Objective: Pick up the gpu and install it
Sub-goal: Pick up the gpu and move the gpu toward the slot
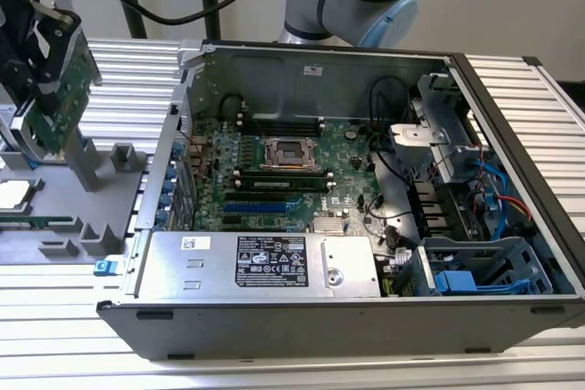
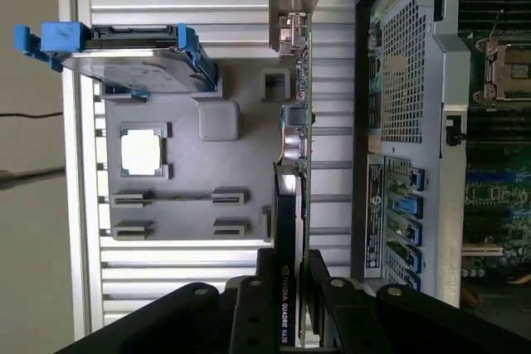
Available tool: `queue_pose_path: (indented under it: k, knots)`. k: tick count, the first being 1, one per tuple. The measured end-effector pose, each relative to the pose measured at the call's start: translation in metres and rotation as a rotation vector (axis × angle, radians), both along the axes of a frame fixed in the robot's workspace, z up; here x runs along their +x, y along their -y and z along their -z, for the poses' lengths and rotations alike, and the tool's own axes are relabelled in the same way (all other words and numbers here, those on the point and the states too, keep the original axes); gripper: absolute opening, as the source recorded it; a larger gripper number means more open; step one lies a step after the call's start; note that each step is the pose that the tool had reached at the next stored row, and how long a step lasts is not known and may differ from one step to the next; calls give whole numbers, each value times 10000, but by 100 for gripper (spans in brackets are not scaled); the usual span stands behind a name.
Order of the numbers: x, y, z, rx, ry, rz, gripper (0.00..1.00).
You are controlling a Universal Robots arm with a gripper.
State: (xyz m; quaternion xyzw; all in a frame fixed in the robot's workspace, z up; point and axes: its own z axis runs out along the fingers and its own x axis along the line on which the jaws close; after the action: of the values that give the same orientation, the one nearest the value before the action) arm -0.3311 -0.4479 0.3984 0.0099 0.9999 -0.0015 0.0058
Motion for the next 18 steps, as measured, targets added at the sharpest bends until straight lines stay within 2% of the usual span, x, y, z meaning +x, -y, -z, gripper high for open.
queue_pose_path:
  k: [18]
  knots:
    - [0, 0, -121, 0, 1, 1, 0]
